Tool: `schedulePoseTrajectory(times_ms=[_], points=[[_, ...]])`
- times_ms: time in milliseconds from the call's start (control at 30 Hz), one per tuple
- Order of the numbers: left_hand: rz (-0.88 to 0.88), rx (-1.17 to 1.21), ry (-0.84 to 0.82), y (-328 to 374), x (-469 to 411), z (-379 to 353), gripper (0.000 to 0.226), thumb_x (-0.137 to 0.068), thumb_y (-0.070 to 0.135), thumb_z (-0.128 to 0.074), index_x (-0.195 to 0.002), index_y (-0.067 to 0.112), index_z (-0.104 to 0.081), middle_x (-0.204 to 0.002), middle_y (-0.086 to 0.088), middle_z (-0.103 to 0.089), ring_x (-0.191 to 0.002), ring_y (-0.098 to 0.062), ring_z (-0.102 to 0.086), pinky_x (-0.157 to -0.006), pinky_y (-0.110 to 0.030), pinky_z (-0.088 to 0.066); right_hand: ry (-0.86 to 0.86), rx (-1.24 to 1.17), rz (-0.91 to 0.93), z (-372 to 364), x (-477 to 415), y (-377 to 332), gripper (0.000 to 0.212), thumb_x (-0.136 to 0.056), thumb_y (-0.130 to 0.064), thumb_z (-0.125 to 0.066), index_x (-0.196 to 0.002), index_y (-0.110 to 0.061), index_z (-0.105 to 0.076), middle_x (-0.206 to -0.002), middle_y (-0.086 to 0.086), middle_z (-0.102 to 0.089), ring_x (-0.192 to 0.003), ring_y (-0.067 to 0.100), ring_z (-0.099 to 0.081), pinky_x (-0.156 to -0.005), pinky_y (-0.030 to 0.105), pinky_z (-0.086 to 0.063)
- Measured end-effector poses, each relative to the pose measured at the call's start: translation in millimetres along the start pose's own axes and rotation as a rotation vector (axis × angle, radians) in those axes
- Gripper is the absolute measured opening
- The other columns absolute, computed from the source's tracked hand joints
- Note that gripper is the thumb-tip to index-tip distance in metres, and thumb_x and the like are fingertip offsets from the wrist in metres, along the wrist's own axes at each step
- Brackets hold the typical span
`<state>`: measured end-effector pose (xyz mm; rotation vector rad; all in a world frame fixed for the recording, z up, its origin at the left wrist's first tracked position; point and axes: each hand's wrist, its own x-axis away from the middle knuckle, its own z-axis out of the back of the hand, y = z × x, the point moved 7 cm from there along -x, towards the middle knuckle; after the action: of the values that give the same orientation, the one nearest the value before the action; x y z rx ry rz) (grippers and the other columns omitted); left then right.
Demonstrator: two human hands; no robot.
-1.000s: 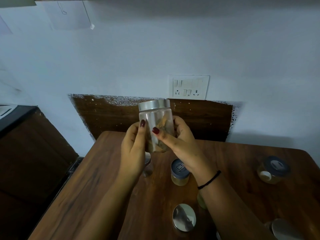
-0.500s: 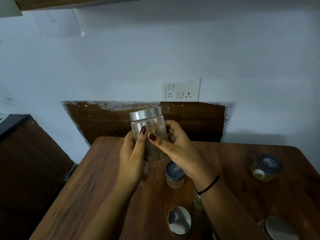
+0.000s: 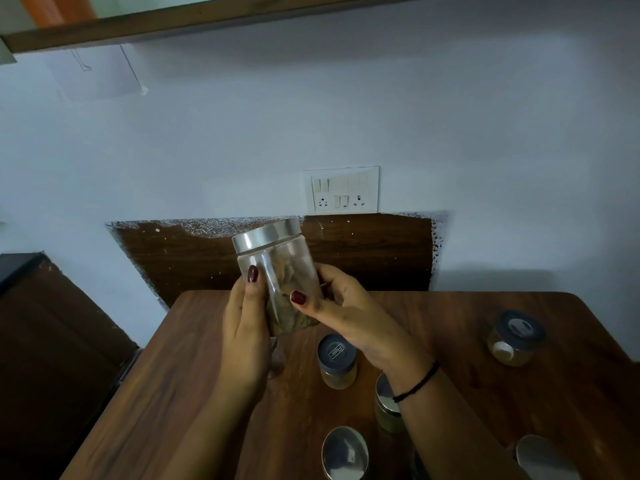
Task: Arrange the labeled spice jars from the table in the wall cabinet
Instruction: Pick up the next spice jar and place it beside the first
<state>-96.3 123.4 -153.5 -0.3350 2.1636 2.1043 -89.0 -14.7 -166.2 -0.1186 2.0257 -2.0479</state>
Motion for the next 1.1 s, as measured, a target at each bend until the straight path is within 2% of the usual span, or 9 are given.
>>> schedulePoseTrajectory(times_ms=[67,200,400,533,667,767,933,1033,1100], points=[[0.002,-0.006,-0.003,2.1,2.2,-4.6,0.043,-0.096,0.053,-0.038,-0.101,0.02,-0.065,-0.093,-0.001,-0.069,-0.089,-0.011,-0.067,-0.081,-0.039,-0.053,0.001,-0.008,0.005,4.2,2.5,-1.9,0.058,-0.072,-0.056,-0.071,-0.124,-0.034,-0.059,-0.119,-0.012,-0.066,-0.115,0.012,-0.06,-0.1,0.045,-0.052],[0.003,-0.015,-0.035,3.9,4.2,-13.3,0.057,-0.096,0.057,-0.04,-0.113,0.009,-0.065,-0.108,-0.017,-0.069,-0.106,-0.032,-0.065,-0.092,-0.054,-0.052,0.003,-0.04,0.009,11.7,7.9,-1.9,0.065,-0.07,-0.054,-0.074,-0.128,-0.028,-0.057,-0.122,-0.005,-0.065,-0.118,0.018,-0.06,-0.1,0.048,-0.052],[0.025,-0.006,-0.062,2.1,11.2,-25.3,0.051,-0.096,0.051,-0.038,-0.118,0.015,-0.065,-0.113,-0.01,-0.07,-0.11,-0.024,-0.067,-0.095,-0.048,-0.053,0.002,-0.075,0.014,23.0,19.0,-2.3,0.061,-0.07,-0.052,-0.076,-0.125,-0.029,-0.059,-0.121,-0.004,-0.066,-0.117,0.02,-0.061,-0.099,0.05,-0.052],[0.043,-0.01,-0.085,1.4,17.1,-35.1,0.055,-0.096,0.055,-0.038,-0.12,0.013,-0.065,-0.114,-0.013,-0.07,-0.113,-0.029,-0.065,-0.097,-0.054,-0.051,-0.001,-0.098,0.02,30.1,28.2,-2.9,0.061,-0.069,-0.051,-0.077,-0.123,-0.029,-0.059,-0.119,-0.003,-0.067,-0.116,0.023,-0.061,-0.098,0.054,-0.051],[0.061,0.0,-0.107,1.8,27.5,-46.6,0.055,-0.095,0.062,-0.04,-0.122,0.022,-0.065,-0.12,-0.01,-0.069,-0.116,-0.025,-0.064,-0.103,-0.059,-0.046,-0.008,-0.105,0.028,39.3,40.0,-3.0,0.058,-0.069,-0.049,-0.077,-0.121,-0.031,-0.058,-0.119,-0.002,-0.067,-0.116,0.021,-0.062,-0.099,0.05,-0.052],[0.049,0.001,-0.11,4.5,36.9,-56.7,0.046,-0.098,0.057,-0.038,-0.118,0.026,-0.067,-0.119,-0.009,-0.069,-0.115,-0.025,-0.065,-0.101,-0.058,-0.048,-0.025,-0.123,0.031,46.1,50.0,-3.2,0.059,-0.068,-0.047,-0.077,-0.121,-0.029,-0.057,-0.118,-0.001,-0.068,-0.114,0.017,-0.064,-0.099,0.045,-0.053],[0.015,-0.041,-0.097,8.2,48.4,-68.5,0.053,-0.098,0.055,-0.036,-0.114,0.014,-0.065,-0.114,-0.015,-0.069,-0.11,-0.031,-0.065,-0.099,-0.061,-0.048,-0.016,-0.135,0.052,58.2,62.7,-4.8,0.058,-0.066,-0.046,-0.078,-0.118,-0.029,-0.058,-0.117,-0.001,-0.068,-0.114,0.02,-0.063,-0.1,0.05,-0.051],[0.04,-0.046,-0.076,5.0,50.6,-70.9,0.05,-0.092,0.066,-0.037,-0.106,0.032,-0.07,-0.111,-0.007,-0.072,-0.108,-0.024,-0.067,-0.099,-0.06,-0.048,-0.027,-0.152,0.061,63.6,67.5,-8.0,0.056,-0.068,-0.046,-0.076,-0.118,-0.028,-0.058,-0.114,-0.004,-0.068,-0.112,0.019,-0.064,-0.099,0.043,-0.053],[0.051,-0.008,-0.075,7.3,50.9,-75.5,0.042,-0.091,0.065,-0.037,-0.1,0.044,-0.072,-0.112,-0.001,-0.073,-0.11,-0.019,-0.067,-0.101,-0.055,-0.048,-0.03,-0.176,0.053,68.3,69.7,-8.3,0.058,-0.069,-0.045,-0.075,-0.121,-0.024,-0.058,-0.115,-0.002,-0.069,-0.112,0.018,-0.065,-0.098,0.04,-0.053]])
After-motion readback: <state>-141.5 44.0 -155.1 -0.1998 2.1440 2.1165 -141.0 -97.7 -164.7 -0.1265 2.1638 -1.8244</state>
